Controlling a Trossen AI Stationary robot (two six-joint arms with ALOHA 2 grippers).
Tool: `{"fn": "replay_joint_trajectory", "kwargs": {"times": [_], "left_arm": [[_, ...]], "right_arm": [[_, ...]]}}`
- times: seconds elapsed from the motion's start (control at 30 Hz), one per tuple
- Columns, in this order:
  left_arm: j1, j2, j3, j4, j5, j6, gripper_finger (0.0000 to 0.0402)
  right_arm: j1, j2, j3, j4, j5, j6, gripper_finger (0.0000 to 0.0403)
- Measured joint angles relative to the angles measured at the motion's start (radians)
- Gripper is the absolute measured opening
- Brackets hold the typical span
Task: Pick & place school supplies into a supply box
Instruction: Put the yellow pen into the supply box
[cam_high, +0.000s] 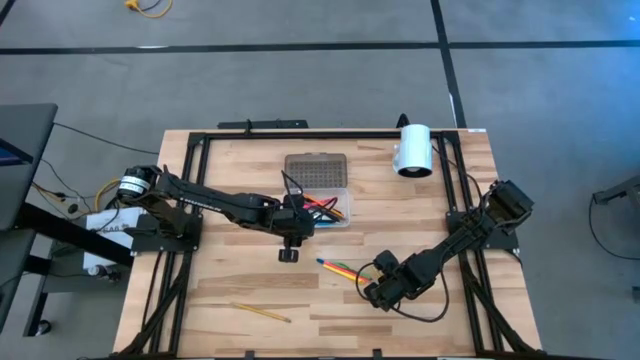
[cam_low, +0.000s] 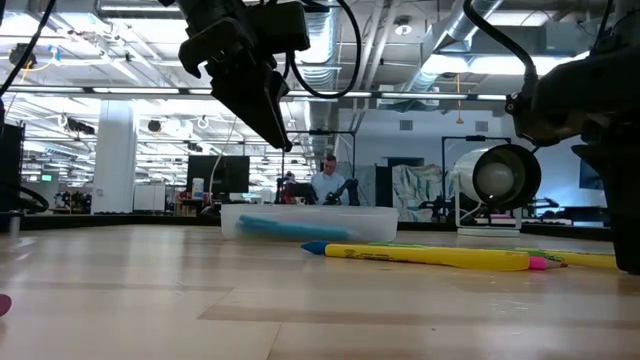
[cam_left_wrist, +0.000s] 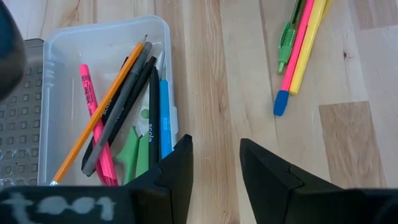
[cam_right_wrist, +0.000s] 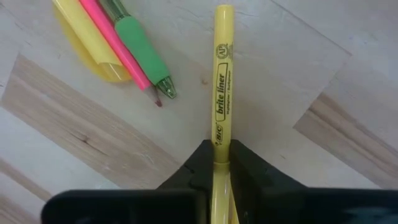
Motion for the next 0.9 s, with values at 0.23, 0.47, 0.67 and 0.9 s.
{"fn": "replay_joint_trajectory", "kwargs": {"times": [0.23, 0.47, 0.67, 0.9], "left_arm": [[0.000, 0.000, 0.000, 0.000, 0.000, -0.001, 0.0123], [0.000, 0.000, 0.000, 0.000, 0.000, -0.001, 0.0123], [0.000, 0.000, 0.000, 0.000, 0.000, -0.001, 0.0123], [0.000, 0.000, 0.000, 0.001, 0.000, -0.001, 0.0123]], "right_arm": [[0.000, 0.000, 0.000, 0.000, 0.000, 0.000, 0.0027], [0.000, 0.000, 0.000, 0.001, 0.000, 0.000, 0.0037], [0.000, 0.001, 0.000, 0.002, 0.000, 0.000, 0.0050], [0.000, 0.001, 0.000, 0.001, 0.000, 0.000, 0.0030]]}}
